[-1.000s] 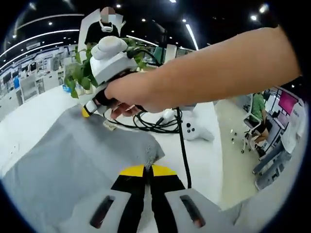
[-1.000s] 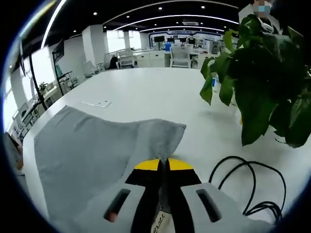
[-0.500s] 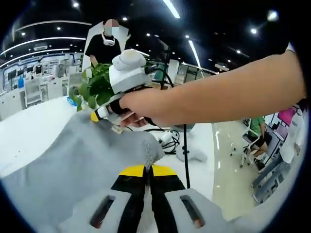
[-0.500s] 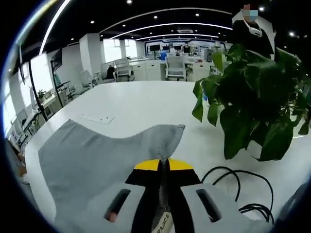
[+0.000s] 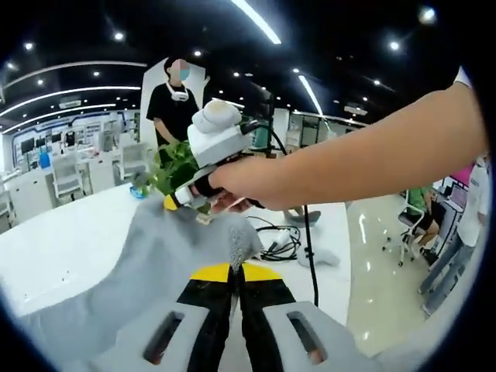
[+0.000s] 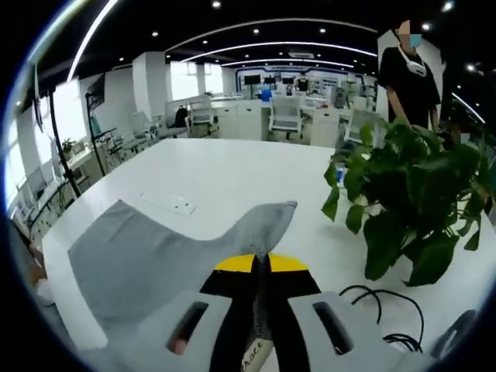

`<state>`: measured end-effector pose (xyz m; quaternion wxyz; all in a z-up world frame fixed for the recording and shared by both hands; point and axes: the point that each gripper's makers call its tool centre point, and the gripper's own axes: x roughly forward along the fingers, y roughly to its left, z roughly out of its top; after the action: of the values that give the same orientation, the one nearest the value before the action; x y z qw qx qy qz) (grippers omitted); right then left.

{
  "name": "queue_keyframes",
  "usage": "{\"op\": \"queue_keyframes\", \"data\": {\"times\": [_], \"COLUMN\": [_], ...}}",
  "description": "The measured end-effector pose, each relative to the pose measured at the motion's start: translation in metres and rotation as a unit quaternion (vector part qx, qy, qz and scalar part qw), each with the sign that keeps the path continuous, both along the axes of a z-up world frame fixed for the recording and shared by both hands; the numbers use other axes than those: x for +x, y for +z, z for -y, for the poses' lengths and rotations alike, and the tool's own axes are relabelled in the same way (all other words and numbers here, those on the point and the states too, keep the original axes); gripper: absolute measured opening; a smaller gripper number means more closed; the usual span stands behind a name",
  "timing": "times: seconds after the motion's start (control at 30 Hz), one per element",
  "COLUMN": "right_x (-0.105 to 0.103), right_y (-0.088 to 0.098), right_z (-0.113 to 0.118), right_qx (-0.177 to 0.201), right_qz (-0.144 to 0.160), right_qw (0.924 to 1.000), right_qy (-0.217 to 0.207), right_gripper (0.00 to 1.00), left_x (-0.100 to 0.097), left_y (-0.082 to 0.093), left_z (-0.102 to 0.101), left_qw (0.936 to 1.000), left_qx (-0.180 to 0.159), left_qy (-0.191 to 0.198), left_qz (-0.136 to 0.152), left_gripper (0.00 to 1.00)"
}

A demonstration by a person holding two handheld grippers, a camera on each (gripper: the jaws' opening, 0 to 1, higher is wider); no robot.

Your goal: Fold the towel on the table until its edges align and the towel forms a compact rectangular stack.

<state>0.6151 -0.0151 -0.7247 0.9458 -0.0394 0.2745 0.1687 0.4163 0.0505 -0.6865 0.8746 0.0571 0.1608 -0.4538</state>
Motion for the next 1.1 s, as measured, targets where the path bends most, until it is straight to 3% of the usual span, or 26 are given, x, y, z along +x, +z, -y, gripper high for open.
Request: {"op": "queue_keyframes", "data": {"times": [0.53,0.9,1.1], "right_x": [0.009,0.015,0.023], "right_y": [0.05,0.071,0.074], "right_z": [-0.065,-0.127,-0.163], "right_qx": [-0.021,-0.023,-0.019], "right_qz": [0.017,0.027,0.029], "right_qw": [0.9996,0.9989,0.9983], "right_qy": [0.011,0.031,0.047], "right_gripper": [0.02,0.02,0.02], "left_x": [0.002,0.005,0.009], "left_y": [0.038,0.041,0.038], "left_z": [-0.082,-0.14,-0.171], "left_qw": [0.9984,0.9955,0.993], "left_qx": [-0.026,-0.047,-0.058], "left_qy": [0.033,0.072,0.096], "left_qz": [0.038,0.04,0.039], "left_gripper": [0.03,0.03,0.03]}}
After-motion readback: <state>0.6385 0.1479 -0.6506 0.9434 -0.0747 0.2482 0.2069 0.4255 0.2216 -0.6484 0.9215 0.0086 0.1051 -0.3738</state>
